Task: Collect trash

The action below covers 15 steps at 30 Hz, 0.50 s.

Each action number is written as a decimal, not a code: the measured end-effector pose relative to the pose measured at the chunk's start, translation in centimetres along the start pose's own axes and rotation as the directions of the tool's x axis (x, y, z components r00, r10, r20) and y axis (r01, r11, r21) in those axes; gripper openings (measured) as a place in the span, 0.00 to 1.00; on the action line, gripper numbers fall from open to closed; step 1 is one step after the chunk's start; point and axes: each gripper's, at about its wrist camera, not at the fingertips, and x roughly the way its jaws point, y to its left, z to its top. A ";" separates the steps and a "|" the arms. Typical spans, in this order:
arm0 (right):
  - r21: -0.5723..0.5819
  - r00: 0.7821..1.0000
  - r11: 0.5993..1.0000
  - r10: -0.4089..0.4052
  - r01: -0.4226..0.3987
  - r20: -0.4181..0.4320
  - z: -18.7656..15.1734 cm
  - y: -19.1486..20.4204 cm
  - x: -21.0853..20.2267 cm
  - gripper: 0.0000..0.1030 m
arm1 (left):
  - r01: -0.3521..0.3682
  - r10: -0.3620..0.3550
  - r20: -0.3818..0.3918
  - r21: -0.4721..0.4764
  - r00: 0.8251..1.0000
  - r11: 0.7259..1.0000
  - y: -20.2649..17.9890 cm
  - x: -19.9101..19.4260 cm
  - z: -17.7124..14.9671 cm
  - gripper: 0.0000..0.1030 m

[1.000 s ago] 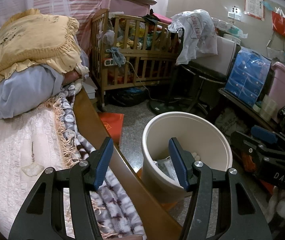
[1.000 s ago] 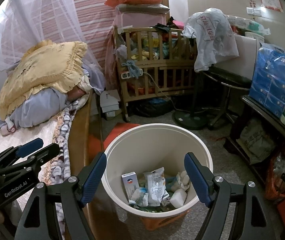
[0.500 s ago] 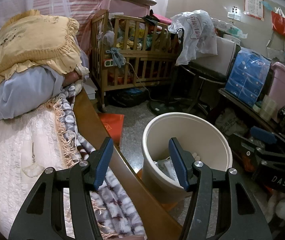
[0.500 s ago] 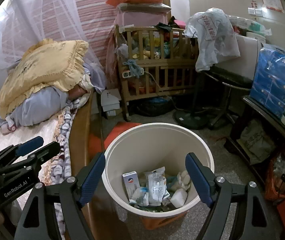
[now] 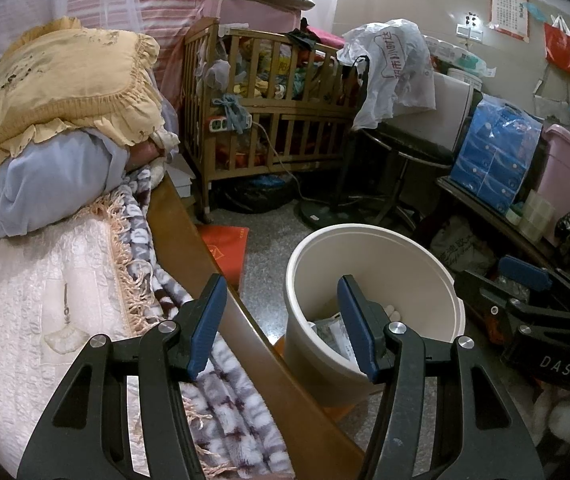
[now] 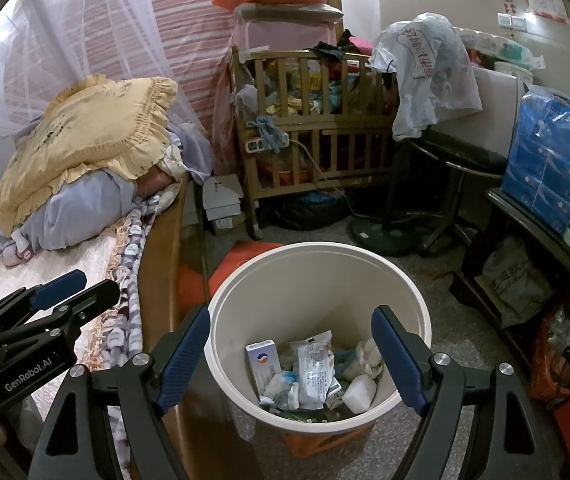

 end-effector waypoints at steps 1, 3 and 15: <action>0.001 1.000 1.000 0.000 0.000 -0.001 0.0 -0.1 0.0 0.78 | 0.002 -0.002 0.000 -0.002 1.000 1.000 0.0 0.0 0.0 0.54; 0.002 1.000 1.000 0.000 0.000 -0.002 -0.2 0.0 0.1 0.78 | 0.001 -0.001 0.001 -0.003 1.000 1.000 0.0 -0.1 0.0 0.54; 0.004 1.000 1.000 0.003 -0.002 -0.012 -0.4 -0.1 0.4 0.79 | 0.001 -0.001 0.000 -0.003 1.000 1.000 0.0 0.0 0.0 0.54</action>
